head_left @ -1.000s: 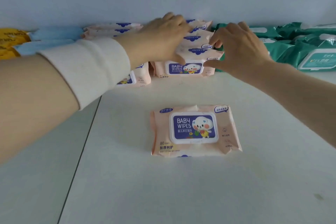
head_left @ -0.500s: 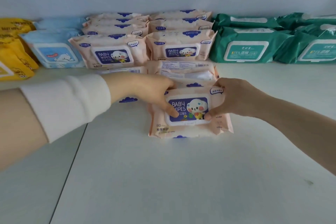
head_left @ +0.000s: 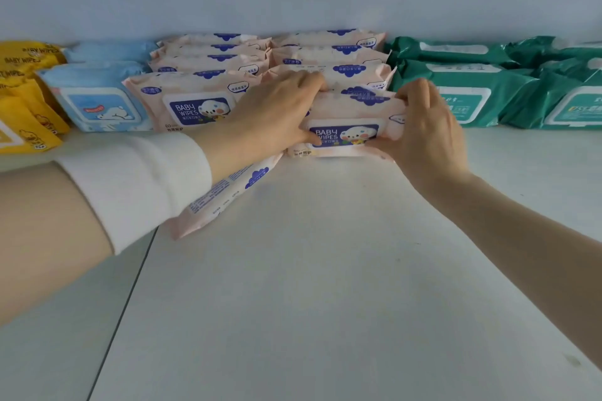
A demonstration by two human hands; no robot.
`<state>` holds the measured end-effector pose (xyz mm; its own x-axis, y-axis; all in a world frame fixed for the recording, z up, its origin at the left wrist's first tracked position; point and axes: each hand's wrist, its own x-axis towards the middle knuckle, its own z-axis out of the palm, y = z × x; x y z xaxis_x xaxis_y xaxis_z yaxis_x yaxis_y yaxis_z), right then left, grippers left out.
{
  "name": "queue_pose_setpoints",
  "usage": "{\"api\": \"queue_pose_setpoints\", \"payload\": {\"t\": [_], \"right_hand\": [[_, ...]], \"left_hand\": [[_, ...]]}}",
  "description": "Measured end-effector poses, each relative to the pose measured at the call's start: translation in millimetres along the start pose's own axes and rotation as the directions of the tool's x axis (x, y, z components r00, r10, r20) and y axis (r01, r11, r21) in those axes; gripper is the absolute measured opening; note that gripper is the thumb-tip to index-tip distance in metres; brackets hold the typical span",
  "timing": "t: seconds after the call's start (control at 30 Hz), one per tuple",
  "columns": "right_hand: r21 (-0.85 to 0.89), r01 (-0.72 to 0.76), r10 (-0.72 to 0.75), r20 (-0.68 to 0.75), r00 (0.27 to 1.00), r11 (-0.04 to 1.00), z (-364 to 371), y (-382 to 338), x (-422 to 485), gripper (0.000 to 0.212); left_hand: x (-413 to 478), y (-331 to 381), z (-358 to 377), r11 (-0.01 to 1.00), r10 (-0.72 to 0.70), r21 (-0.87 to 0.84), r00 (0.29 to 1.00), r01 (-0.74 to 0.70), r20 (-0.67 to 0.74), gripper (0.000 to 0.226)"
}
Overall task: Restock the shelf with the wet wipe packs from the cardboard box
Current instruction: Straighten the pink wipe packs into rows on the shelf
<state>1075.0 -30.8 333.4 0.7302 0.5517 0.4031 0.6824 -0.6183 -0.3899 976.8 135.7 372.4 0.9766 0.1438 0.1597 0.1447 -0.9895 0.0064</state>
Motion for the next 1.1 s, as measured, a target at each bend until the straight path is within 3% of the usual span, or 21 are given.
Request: {"api": "queue_pose_setpoints", "payload": {"t": [0.1, 0.23, 0.37, 0.57, 0.77, 0.97, 1.1], "right_hand": [[-0.089, 0.022, -0.023, -0.009, 1.0, 0.996, -1, -2, 24, 0.071], [-0.321, 0.136, -0.129, 0.043, 0.991, 0.937, 4, -5, 35, 0.095], [-0.356, 0.32, -0.314, 0.075, 0.946, 0.878, 21, 12, 20, 0.085], [-0.342, 0.293, -0.226, 0.221, 0.949, 0.893, 21, 9, 37, 0.092], [-0.335, 0.336, -0.177, 0.425, 0.888, 0.88, 4, 8, 53, 0.093], [-0.389, 0.336, -0.212, 0.327, 0.921, 0.858, 16, 2, 47, 0.077], [-0.396, 0.323, -0.182, 0.353, 0.918, 0.86, 18, 1, 50, 0.076]], "left_hand": [[18, -6, -2, 0.999, -0.036, -0.022, 0.998, 0.035, -0.044, 0.067], [31, -10, 5, 0.998, 0.018, 0.06, 1.0, -0.019, 0.018, 0.082], [25, -11, 18, 0.985, 0.039, 0.167, 0.996, -0.052, 0.08, 0.08], [45, -28, 16, 0.983, 0.059, 0.16, 0.984, -0.086, 0.167, 0.08], [52, -26, 8, 0.994, 0.034, 0.087, 0.962, -0.06, 0.272, 0.083], [44, -26, 19, 0.992, 0.046, 0.104, 0.971, -0.072, 0.235, 0.08], [43, -22, 14, 0.985, 0.014, 0.167, 0.975, -0.052, 0.22, 0.084]]}}
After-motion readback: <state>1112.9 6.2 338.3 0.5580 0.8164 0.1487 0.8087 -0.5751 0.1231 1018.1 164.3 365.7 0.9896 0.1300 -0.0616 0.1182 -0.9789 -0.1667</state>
